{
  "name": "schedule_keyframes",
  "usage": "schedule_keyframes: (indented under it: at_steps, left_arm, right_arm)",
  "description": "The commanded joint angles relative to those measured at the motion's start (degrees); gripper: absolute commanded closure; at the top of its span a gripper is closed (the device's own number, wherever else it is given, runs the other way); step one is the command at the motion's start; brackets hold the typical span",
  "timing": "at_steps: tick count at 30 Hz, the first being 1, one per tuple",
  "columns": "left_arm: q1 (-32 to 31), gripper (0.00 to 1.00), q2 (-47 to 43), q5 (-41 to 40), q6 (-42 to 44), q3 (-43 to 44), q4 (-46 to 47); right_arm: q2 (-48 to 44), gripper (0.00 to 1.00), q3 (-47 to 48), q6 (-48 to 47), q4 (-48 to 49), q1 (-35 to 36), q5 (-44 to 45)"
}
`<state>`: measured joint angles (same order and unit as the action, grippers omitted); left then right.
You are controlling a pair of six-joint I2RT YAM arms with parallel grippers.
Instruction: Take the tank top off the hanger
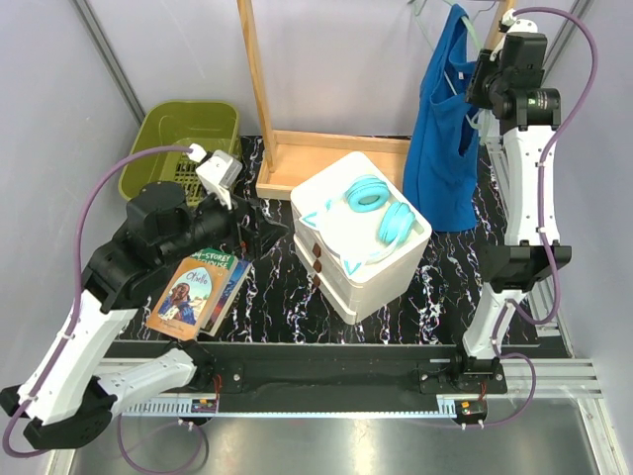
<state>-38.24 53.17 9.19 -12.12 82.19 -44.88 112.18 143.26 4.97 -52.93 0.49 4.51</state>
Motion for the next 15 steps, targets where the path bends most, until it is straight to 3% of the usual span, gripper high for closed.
schedule_keyframes:
  at_steps: [1, 4, 7, 12, 15]
  left_arm:
    - [-0.3, 0.01, 2.4, 0.8, 0.1, 3.5, 0.5]
    - [-0.3, 0.01, 4.7, 1.9, -1.1, 6.4, 0.6]
    - [-0.3, 0.01, 6.9, 3.6, -2.7, 8.2, 0.9]
    - [-0.3, 0.01, 10.5, 7.9, -6.9, 9.8, 2.9]
    - [-0.6, 0.01, 14.1, 16.2, -9.1, 11.8, 4.7]
  right_arm:
    - [-6.4, 0.71, 1.0, 2.8, 4.2, 0.5, -7.1]
    - [-8.5, 0.81, 1.9, 3.8, 4.1, 0.6, -10.3]
    - [-11.3, 0.99, 1.9, 4.2, 4.1, 0.5, -11.1]
    - [-17.9, 1.00, -1.6, 2.7, 4.1, 0.6, -11.9]
    - [-23.1, 1.00, -8.0, 3.7, 2.8, 0.6, -10.2]
